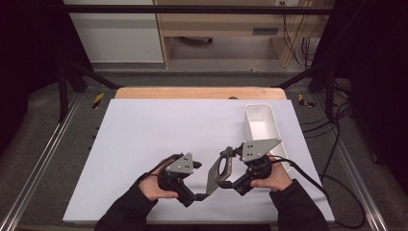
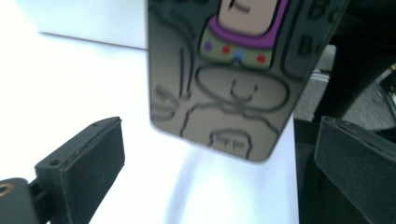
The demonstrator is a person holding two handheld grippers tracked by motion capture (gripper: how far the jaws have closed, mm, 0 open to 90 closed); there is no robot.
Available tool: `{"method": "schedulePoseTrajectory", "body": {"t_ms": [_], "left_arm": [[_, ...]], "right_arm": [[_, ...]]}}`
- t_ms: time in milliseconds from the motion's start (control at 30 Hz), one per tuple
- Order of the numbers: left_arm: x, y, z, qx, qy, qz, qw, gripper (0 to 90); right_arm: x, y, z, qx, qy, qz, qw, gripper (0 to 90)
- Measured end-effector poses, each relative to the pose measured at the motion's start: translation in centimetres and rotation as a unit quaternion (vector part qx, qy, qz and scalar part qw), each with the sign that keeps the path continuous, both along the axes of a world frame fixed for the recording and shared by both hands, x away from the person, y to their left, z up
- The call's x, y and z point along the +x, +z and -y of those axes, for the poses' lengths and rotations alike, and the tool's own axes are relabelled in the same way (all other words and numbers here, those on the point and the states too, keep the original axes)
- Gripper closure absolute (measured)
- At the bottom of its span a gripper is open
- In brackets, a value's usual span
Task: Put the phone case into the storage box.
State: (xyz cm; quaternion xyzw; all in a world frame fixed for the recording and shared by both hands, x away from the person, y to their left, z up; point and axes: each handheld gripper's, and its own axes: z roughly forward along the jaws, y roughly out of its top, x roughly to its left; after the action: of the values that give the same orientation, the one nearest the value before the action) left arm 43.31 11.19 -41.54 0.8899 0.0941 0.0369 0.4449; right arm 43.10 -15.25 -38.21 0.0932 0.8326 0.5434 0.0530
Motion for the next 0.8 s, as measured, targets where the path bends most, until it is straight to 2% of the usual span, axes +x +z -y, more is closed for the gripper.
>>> {"method": "schedulePoseTrajectory", "body": {"t_ms": [167,367,567,700,800], "left_arm": [[0.2,0.4,-1.7,-0.024,0.045,0.004,0.9987,0.0],[0.2,0.8,-3.9,-0.049,0.093,0.008,0.9944,0.0],[0.2,0.9,-6.0,-0.066,0.139,0.025,0.9877,0.0],[0.1,0.7,-7.4,-0.073,0.165,0.033,0.9831,0.0],[0.1,0.4,-8.7,-0.076,0.19,0.038,0.9781,0.0]], "right_arm": [[0.1,0.6,0.8,0.008,-0.031,0.009,0.9994,11.9],[0.2,1.1,2.0,0.017,-0.068,0.013,0.9975,11.9],[0.1,1.6,2.9,0.024,-0.102,0.021,0.9943,11.8],[0.0,1.9,3.3,0.025,-0.114,0.02,0.993,11.8],[-0.1,2.1,3.6,0.024,-0.122,0.021,0.992,11.8]]}}
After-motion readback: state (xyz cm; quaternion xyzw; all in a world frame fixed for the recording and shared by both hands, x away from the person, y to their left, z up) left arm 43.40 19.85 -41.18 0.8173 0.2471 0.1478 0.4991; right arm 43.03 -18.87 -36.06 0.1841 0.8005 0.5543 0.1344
